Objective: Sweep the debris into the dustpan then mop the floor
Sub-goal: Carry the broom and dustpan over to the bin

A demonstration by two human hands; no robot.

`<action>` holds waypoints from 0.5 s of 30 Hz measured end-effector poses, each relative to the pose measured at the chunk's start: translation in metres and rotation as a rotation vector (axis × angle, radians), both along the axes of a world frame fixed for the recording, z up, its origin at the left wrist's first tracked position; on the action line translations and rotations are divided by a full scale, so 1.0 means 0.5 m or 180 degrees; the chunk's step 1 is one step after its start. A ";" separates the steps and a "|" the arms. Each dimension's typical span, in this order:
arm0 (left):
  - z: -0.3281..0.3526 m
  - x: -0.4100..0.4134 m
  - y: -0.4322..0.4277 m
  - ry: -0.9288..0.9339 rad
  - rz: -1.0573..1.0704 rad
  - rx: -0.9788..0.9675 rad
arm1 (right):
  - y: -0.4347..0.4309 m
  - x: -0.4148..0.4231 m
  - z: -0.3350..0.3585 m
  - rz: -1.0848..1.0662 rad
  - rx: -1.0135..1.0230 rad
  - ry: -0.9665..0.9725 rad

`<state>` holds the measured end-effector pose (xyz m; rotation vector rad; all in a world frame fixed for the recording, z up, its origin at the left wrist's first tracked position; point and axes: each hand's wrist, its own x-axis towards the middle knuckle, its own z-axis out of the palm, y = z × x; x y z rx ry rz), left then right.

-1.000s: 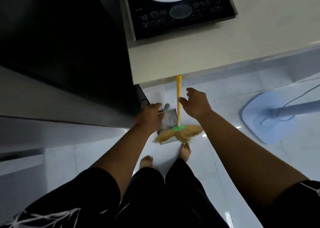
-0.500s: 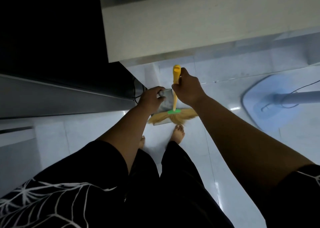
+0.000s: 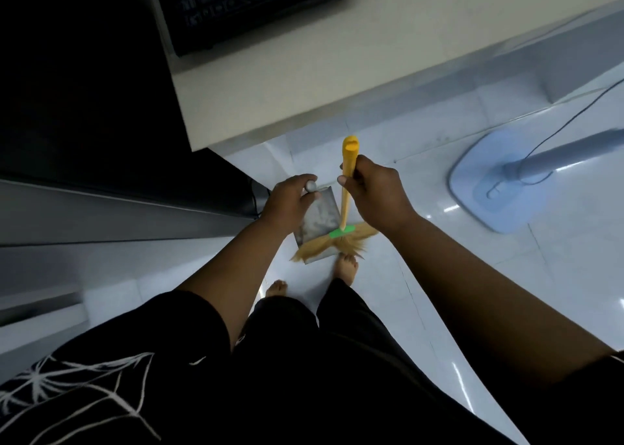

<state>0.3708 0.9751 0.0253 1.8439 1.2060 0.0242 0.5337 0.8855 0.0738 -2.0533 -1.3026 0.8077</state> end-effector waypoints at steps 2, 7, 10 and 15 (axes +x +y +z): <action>0.025 0.013 -0.005 -0.0075 -0.0082 0.0108 | -0.023 0.004 0.034 -0.0071 0.0111 -0.0058; 0.070 0.043 -0.018 -0.0271 -0.0636 0.0322 | -0.086 0.000 0.107 -0.0515 0.0180 -0.0183; 0.097 0.062 -0.029 -0.0460 -0.1100 0.0403 | -0.124 -0.011 0.146 -0.0965 0.0174 -0.0319; 0.155 0.100 -0.057 -0.0712 -0.1860 0.0446 | -0.196 -0.050 0.210 -0.1697 0.0040 -0.0471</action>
